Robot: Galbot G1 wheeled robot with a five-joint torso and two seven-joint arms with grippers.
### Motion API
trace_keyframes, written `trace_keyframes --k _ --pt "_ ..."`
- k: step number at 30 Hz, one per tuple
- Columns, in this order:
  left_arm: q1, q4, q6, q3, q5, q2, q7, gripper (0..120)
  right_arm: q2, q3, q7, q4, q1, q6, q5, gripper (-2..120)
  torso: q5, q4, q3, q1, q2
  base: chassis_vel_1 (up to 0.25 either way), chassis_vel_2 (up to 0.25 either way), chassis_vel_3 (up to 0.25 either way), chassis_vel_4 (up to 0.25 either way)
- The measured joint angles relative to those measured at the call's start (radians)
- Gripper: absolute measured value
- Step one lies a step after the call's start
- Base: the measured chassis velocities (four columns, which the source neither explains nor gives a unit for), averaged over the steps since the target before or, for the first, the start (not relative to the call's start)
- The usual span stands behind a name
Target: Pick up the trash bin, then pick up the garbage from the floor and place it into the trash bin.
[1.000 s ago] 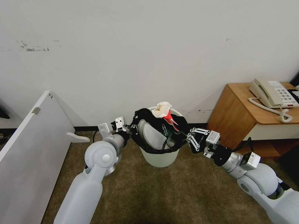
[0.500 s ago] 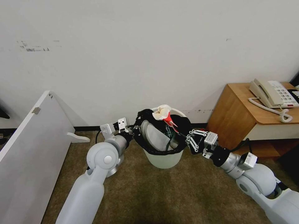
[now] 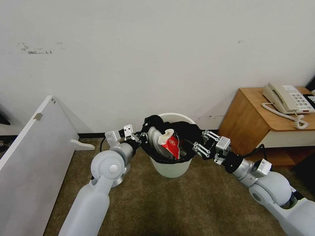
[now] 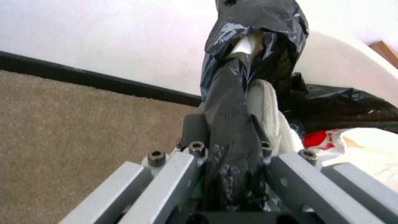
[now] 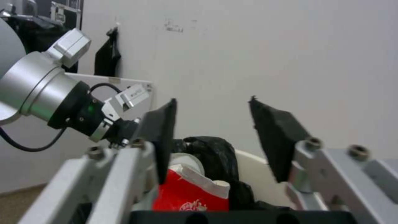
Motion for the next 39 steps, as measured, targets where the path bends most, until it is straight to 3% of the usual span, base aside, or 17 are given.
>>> trace_keyframes --k 12,24,33,39 --pt "0.004 -0.006 -0.002 -0.006 0.003 -0.003 -0.001 4 0.004 0.008 0.011 0.005 0.000 -0.001 -0.003 96 0.0001 0.0000 0.000 0.000 0.000 0.000 0.000 0.000 0.000" --pt "0.025 -0.042 -0.010 -0.038 0.051 0.000 0.001 4 0.008 0.060 0.112 0.075 0.047 -0.057 0.018 100 0.0000 0.0000 0.000 0.000 0.000 0.000 0.000 0.000 0.000" --pt "0.057 -0.078 -0.047 -0.076 0.196 0.007 0.058 4 0.055 0.085 0.414 0.116 0.107 -0.261 0.030 100 0.0001 0.0001 0.000 0.000 0.000 0.000 0.000 0.000 0.000" --pt "0.071 -0.097 -0.059 -0.084 0.227 0.012 0.075 4 0.073 0.105 0.474 0.129 0.098 -0.311 0.049 100 0.0000 0.0000 0.000 0.000 0.000 0.000 0.000 0.000 0.000"
